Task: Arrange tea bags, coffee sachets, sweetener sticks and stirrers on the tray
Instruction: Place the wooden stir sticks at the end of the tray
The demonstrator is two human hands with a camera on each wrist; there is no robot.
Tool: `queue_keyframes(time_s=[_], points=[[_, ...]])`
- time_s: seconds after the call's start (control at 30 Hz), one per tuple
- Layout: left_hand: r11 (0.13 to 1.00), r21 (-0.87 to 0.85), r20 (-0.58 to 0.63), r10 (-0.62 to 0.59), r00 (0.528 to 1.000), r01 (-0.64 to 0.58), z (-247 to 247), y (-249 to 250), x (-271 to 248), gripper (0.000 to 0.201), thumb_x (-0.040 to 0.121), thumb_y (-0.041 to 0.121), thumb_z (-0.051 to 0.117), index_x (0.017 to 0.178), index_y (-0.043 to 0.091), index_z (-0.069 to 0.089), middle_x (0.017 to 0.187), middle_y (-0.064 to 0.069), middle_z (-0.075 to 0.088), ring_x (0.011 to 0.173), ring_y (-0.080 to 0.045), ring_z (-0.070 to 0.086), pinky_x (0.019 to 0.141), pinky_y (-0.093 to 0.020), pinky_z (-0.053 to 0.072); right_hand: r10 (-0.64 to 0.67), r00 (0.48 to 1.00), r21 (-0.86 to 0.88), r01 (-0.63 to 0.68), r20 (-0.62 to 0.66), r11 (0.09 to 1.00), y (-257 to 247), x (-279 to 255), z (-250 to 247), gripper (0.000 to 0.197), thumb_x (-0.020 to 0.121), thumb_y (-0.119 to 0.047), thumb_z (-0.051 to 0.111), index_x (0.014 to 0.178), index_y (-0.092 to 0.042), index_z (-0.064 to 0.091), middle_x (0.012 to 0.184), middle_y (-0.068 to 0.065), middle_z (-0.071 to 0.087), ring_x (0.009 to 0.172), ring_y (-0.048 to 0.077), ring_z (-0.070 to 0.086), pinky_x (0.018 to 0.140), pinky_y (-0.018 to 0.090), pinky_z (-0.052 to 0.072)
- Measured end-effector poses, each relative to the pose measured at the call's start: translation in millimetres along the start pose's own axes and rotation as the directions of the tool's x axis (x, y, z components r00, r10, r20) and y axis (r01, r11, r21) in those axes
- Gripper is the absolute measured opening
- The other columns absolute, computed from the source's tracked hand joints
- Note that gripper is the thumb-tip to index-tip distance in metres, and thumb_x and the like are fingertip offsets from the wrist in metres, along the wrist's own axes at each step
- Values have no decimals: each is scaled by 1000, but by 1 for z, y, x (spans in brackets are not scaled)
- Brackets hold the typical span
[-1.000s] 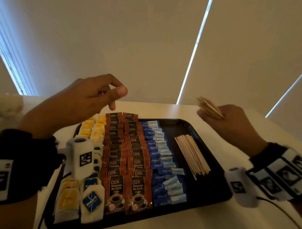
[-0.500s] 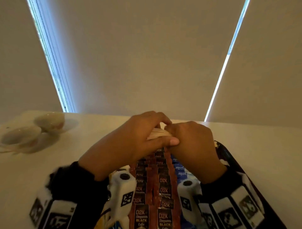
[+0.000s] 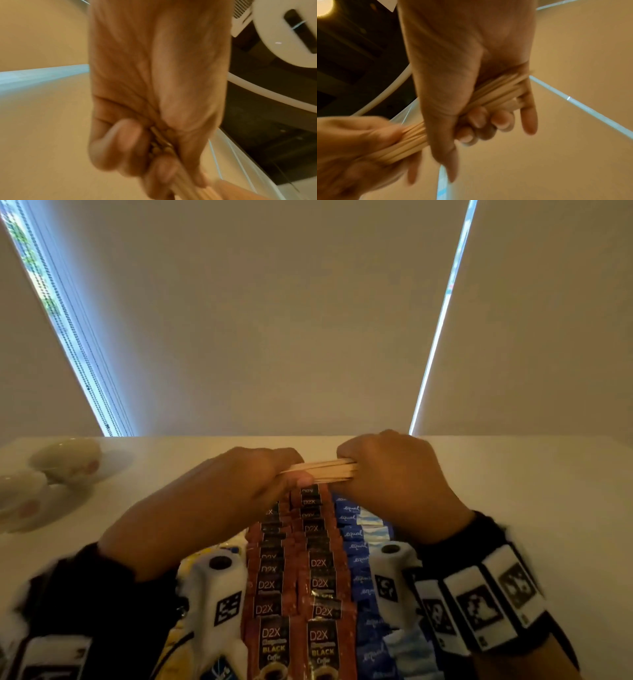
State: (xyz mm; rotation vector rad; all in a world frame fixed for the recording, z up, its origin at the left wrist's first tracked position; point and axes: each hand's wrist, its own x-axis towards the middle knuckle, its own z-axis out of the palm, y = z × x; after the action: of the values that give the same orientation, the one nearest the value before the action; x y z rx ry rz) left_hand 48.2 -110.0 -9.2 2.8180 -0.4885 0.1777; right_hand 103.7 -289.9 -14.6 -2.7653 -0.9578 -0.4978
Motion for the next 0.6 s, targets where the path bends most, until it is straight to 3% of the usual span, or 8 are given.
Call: queue_keyframes(time_s=[0.1, 0.2, 0.3, 0.37, 0.43, 0.53, 0.6], points=[[984, -178, -18, 22, 1000, -25, -7, -12, -7, 40, 85, 67, 25, 91, 40, 54, 80, 11, 62, 77, -3, 57, 64, -13, 43, 12, 1000, 60, -10, -29, 998, 12, -6, -12, 37, 85, -52, 55, 61, -25, 46, 56, -9, 42, 55, 7, 43, 56, 24, 35], [971, -231, 39, 66, 997, -55, -4, -13, -6, 58, 73, 77, 23, 96, 38, 58, 84, 13, 64, 86, 0, 57, 74, -15, 44, -22, 1000, 136, 21, 1, 990, 12, -6, -12, 42, 84, -45, 60, 51, -24, 43, 53, -6, 45, 52, 9, 43, 53, 23, 33], [968, -250, 74, 59, 995, -39, 2, -9, -2, 64, 59, 89, 26, 94, 43, 56, 93, 30, 58, 85, 5, 57, 71, -11, 44, -33, 999, 187, 34, -4, 982, 10, -5, -9, 35, 83, -39, 63, 56, -20, 54, 53, -3, 50, 53, 13, 48, 54, 26, 37], [966, -257, 58, 55, 997, -38, 4, -9, 0, 72, 52, 97, 21, 90, 45, 55, 88, 26, 61, 83, 4, 58, 69, -13, 45, -36, 999, 213, 36, -2, 976, 10, -4, -9, 31, 82, -37, 65, 58, -21, 56, 53, -4, 49, 52, 11, 47, 52, 23, 35], [967, -254, 37, 40, 999, -29, 4, -8, 2, 70, 56, 97, 19, 86, 44, 55, 83, 25, 62, 79, 3, 58, 67, -16, 46, -59, 998, 277, 60, -12, 959, 12, -5, -11, 27, 80, -34, 69, 60, -21, 56, 54, -7, 50, 53, 10, 48, 52, 20, 35], [965, -261, 62, 31, 998, -13, 2, -4, 1, 53, 69, 87, 23, 80, 44, 51, 72, 39, 55, 71, 8, 55, 60, -11, 43, -105, 992, 527, 52, 71, 848, 19, -10, -19, 21, 71, -37, 78, 75, -20, 65, 65, -5, 62, 62, 7, 58, 57, 14, 42], [960, -281, 87, 39, 995, -13, 2, -1, 1, 52, 69, 87, 28, 79, 42, 51, 69, 42, 53, 69, 12, 54, 59, -8, 42, -119, 979, 731, -42, 167, 681, 23, -13, -26, 19, 75, -39, 73, 86, -24, 69, 77, -4, 69, 69, 7, 64, 67, 21, 53]])
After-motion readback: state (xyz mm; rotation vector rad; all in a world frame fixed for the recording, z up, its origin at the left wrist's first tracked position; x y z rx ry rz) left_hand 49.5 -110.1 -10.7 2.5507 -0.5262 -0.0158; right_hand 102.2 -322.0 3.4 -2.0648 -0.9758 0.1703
